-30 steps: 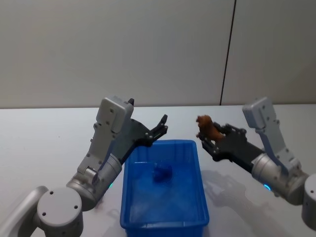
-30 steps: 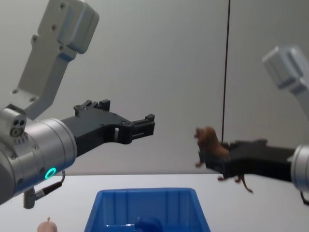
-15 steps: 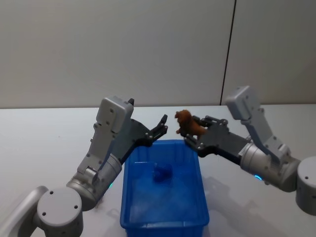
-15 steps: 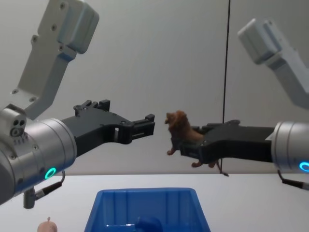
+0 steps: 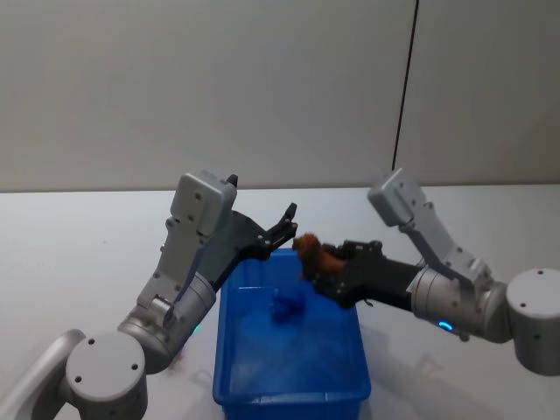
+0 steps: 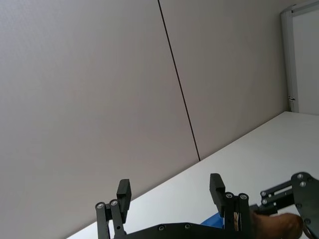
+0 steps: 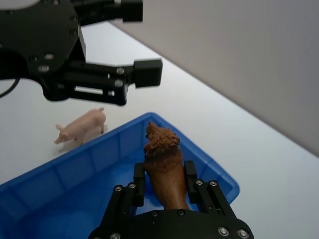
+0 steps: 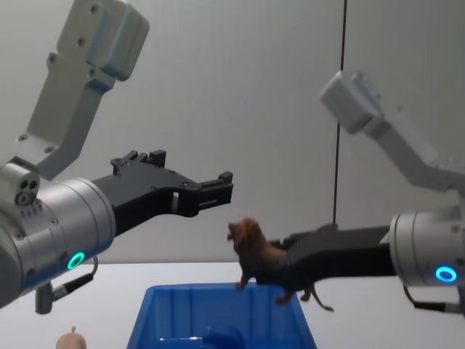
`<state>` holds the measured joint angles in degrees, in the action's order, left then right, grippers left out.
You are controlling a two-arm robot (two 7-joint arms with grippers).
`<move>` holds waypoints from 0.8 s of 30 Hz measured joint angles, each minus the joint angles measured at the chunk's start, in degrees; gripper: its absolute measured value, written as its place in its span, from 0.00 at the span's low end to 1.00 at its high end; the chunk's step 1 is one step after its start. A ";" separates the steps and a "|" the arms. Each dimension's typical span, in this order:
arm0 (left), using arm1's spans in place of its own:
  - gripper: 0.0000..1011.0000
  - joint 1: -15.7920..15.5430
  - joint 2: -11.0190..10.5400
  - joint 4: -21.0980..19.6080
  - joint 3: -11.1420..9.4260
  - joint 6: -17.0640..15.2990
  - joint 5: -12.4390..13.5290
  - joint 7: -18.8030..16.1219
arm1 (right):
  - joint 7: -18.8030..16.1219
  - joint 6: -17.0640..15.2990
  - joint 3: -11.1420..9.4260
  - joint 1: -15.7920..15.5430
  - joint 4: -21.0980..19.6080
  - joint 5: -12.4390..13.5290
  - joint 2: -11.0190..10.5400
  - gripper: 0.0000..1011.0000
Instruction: Pick up the two dolls from the table and place them into the box.
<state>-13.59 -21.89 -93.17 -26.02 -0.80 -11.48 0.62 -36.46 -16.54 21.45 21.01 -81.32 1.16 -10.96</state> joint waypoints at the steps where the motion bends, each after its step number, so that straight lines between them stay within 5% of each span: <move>1: 0.99 0.00 0.00 0.00 0.00 0.00 0.00 0.00 | -0.55 -0.86 0.15 0.22 0.47 -0.23 0.10 0.45; 17: 0.99 0.00 0.00 0.00 0.00 0.00 0.00 0.00 | -3.97 -5.81 1.17 1.71 4.12 -1.88 0.69 0.93; 24: 0.99 0.00 0.00 0.00 0.00 0.00 0.00 0.00 | -3.50 -5.41 1.01 1.75 3.88 -1.57 0.45 0.99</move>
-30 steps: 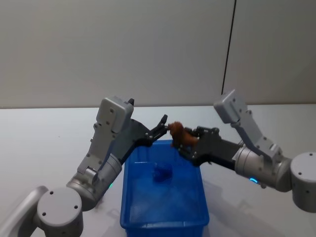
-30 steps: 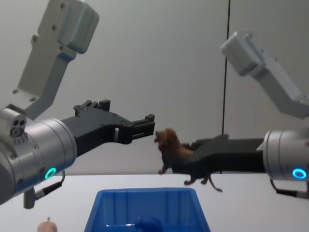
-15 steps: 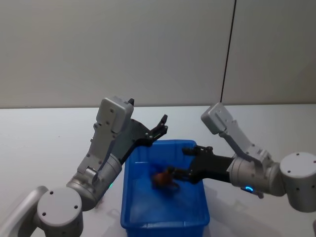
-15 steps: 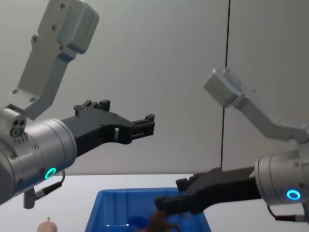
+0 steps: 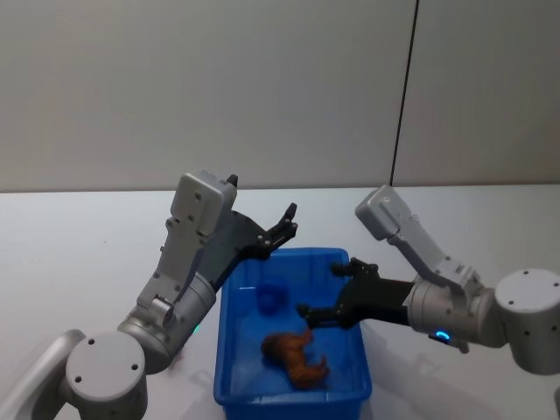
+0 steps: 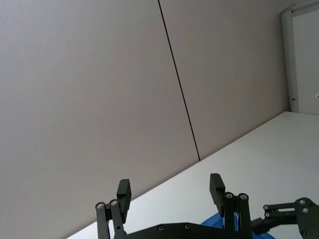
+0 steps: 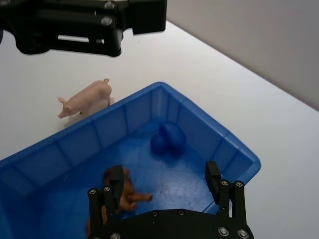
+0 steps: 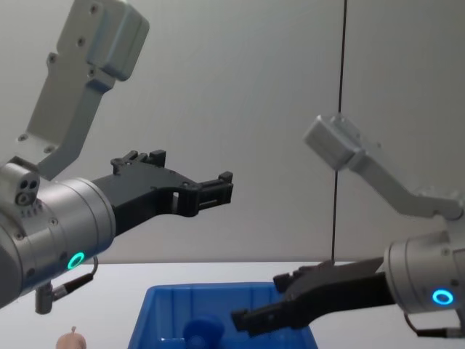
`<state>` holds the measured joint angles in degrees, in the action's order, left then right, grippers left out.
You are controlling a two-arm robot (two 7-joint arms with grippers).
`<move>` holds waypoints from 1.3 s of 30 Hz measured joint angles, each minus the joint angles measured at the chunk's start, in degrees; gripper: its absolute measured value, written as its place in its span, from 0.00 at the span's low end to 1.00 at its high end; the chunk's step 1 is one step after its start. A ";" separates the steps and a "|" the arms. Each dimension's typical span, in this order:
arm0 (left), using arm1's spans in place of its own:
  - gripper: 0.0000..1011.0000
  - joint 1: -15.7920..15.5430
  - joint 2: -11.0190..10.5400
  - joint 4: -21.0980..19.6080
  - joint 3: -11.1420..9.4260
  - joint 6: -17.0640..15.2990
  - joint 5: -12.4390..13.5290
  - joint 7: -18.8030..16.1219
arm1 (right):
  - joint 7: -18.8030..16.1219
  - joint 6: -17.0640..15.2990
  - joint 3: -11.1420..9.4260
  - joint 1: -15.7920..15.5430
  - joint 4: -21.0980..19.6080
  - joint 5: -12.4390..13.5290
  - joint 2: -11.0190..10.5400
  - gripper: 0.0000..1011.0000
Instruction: Pick up the two dolls from the table and place them into the box.
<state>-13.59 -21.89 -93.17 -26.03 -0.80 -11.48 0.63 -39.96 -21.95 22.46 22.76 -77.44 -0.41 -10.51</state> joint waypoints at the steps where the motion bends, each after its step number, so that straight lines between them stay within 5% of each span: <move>1: 0.99 0.00 0.00 0.00 0.00 0.00 0.00 0.00 | 0.11 0.12 -0.06 -0.04 -0.14 0.06 -0.07 0.99; 19: 0.99 0.00 0.00 0.00 0.00 0.00 0.00 0.00 | 8.61 5.70 -3.98 -3.41 -6.02 6.94 -4.04 0.99; 32: 0.99 0.07 -0.24 -0.17 0.24 -0.48 -0.37 0.17 | 18.11 5.07 -6.68 -7.37 -10.51 12.30 -6.91 0.99; 39: 0.99 1.49 -2.35 -2.23 1.66 -3.33 -3.20 -0.57 | 24.55 3.89 -8.29 -9.95 -12.98 15.48 -8.34 0.99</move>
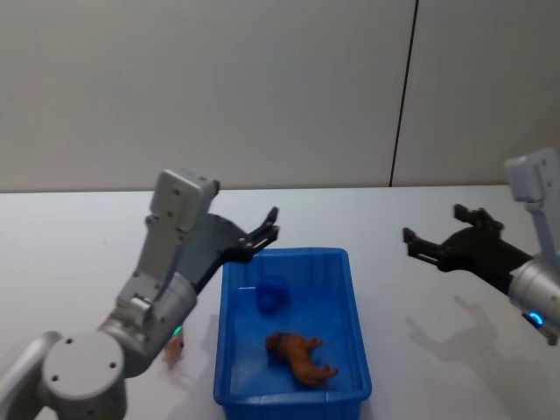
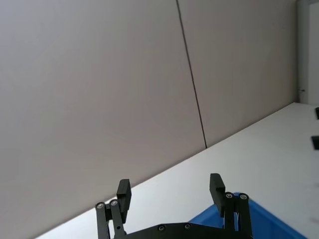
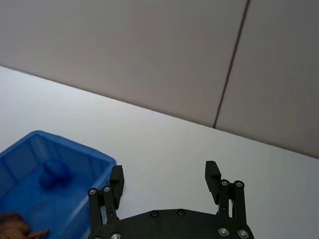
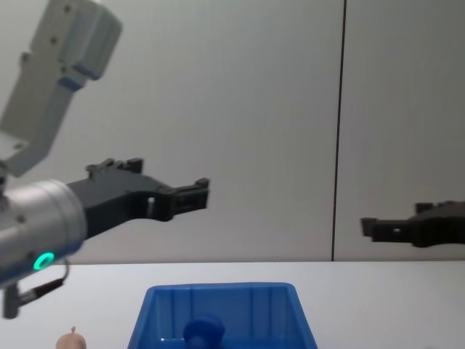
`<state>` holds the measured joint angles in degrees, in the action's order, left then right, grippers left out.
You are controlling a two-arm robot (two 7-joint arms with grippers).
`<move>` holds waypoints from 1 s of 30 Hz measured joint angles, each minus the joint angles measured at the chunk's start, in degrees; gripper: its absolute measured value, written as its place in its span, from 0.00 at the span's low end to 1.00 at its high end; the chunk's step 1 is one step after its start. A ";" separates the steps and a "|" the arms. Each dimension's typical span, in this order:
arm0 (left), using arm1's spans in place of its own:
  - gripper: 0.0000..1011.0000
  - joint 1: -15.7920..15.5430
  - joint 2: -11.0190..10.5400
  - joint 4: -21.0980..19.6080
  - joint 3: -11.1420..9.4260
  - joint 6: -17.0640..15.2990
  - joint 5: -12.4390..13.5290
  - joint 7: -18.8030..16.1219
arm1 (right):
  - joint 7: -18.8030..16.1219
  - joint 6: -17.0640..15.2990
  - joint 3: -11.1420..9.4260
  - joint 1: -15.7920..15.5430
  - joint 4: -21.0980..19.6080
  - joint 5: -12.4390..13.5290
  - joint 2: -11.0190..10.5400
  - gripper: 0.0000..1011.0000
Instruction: Pick up the two dolls from the table and place them into the box.
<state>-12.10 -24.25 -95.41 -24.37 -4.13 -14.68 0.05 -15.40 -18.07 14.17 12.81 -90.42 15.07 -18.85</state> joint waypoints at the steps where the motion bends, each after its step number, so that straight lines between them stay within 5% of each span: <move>1: 0.99 0.34 -0.41 -0.41 0.25 -0.37 -0.40 -0.22 | 0.41 -0.07 -0.14 -0.24 -0.22 0.20 -0.13 0.99; 10: 0.99 4.22 -4.97 -4.69 2.67 -5.36 -6.29 -3.91 | 6.33 -1.21 -1.75 -2.75 -2.27 3.36 -1.40 0.99; 20: 0.99 10.02 -10.64 -9.58 5.78 -11.20 -16.07 -8.95 | 9.97 -1.89 -2.80 -4.38 -3.63 5.43 -2.29 0.99; 30: 0.99 11.95 -12.90 -10.24 7.59 -14.79 -23.52 -6.41 | 11.44 -2.13 -3.22 -5.05 -4.16 6.26 -2.62 0.99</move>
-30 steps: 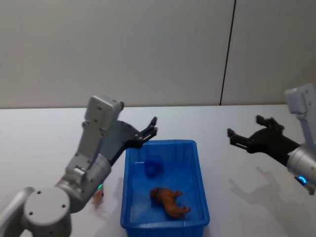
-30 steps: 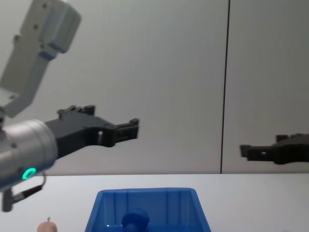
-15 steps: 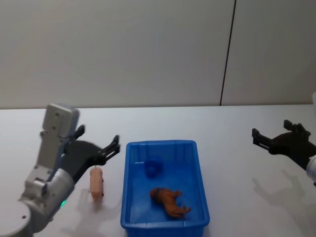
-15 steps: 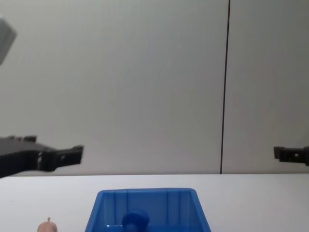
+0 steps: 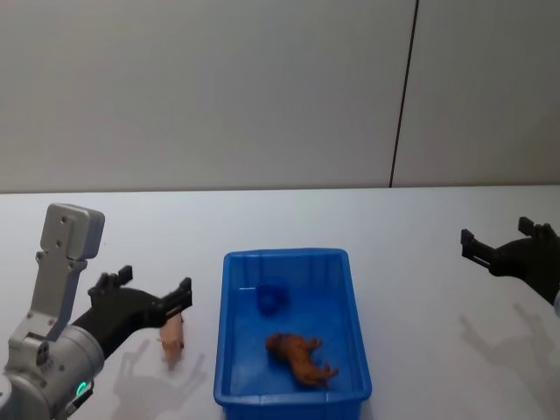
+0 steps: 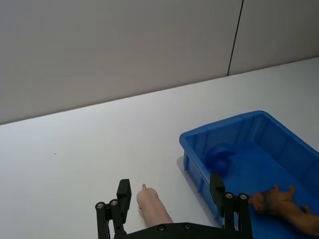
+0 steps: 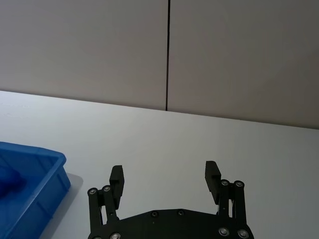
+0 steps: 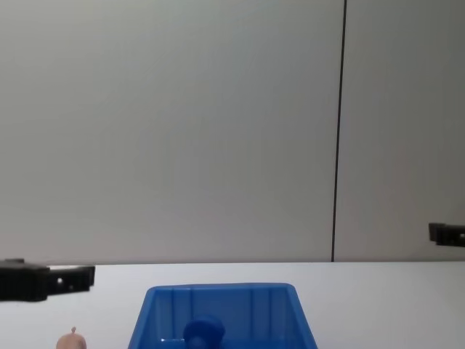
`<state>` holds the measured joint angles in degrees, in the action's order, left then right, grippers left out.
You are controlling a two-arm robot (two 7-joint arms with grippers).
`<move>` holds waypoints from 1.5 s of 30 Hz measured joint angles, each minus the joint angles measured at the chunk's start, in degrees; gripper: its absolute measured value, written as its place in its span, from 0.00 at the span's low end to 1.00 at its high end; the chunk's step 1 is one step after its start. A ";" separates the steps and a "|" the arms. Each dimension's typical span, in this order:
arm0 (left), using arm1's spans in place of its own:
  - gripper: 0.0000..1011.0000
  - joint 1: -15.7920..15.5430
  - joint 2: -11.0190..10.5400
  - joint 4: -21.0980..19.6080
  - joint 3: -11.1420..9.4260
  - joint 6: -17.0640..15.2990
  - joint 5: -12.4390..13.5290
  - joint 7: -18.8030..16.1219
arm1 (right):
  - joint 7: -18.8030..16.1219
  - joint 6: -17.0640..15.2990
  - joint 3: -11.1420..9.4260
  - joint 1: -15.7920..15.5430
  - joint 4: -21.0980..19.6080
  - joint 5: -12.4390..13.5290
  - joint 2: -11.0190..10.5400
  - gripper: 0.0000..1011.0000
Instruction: Pick up the two dolls from the table and place them into the box.
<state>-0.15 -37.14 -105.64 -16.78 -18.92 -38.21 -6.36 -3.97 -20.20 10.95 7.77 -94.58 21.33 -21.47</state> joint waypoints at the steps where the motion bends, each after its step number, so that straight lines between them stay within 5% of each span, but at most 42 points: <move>1: 0.99 0.00 0.00 0.00 0.00 0.00 0.00 0.00 | 0.08 -0.01 -0.02 -0.02 -0.02 0.03 -0.01 0.99; 15: 0.99 -4.90 2.43 5.25 -0.16 -5.53 -0.24 7.81 | 0.83 -0.16 -0.24 -0.37 -0.29 0.46 -0.18 0.99; 31: 0.99 -9.73 5.01 11.05 -0.70 -11.86 4.05 8.81 | 1.09 -0.21 -0.33 -0.47 -0.39 0.59 -0.27 0.99; 45: 0.99 -12.91 7.88 16.85 -1.57 -13.83 5.27 10.00 | 1.17 -0.21 -0.33 -0.51 -0.40 0.63 -0.27 0.99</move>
<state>-13.06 -29.27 -88.79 -18.35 -32.75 -32.93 3.65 -2.80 -20.41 10.63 7.25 -94.98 21.96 -21.74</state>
